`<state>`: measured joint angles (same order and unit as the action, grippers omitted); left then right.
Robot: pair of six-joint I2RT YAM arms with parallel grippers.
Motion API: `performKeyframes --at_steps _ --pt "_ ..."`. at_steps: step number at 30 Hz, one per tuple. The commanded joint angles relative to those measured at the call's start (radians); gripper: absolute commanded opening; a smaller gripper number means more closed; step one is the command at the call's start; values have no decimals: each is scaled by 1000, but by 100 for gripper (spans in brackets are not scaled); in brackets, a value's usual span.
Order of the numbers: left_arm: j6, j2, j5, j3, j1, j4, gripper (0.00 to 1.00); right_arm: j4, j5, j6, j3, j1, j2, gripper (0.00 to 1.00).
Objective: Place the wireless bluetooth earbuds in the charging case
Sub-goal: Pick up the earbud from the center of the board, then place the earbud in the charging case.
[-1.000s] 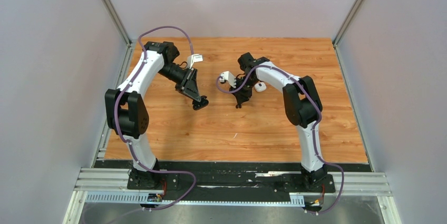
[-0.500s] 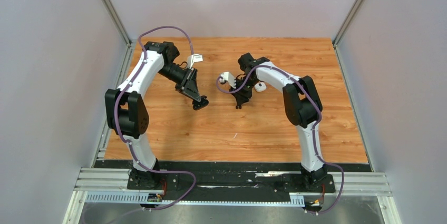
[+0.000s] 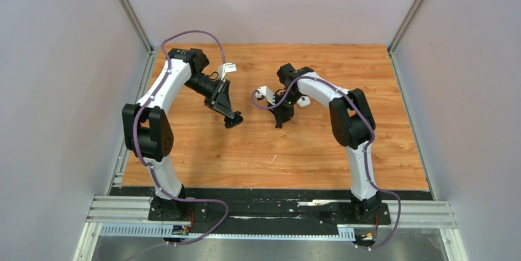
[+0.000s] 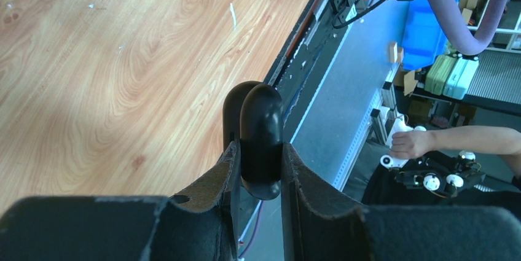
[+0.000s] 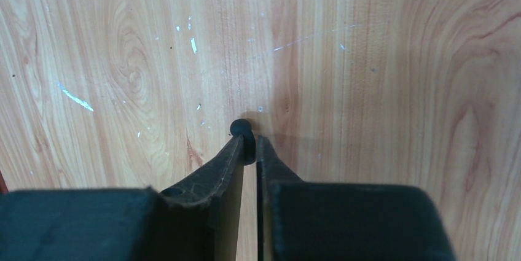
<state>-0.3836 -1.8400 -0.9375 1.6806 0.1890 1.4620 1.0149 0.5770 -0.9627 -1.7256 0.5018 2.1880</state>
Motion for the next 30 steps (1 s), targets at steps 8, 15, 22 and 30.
performKeyframes --at_steps 8,15,22,30 --pt "15 8 -12 11 -5 -21 0 78 77 -67 -56 4 -181 0" --pt "71 -24 36 47 13 -68 0 83 207 -270 -36 23 -435 0" --pt "201 -76 121 122 94 -152 0 103 166 -332 -141 141 -438 0" --pt "274 -86 72 167 125 -181 0 134 142 -366 -199 236 -407 0"
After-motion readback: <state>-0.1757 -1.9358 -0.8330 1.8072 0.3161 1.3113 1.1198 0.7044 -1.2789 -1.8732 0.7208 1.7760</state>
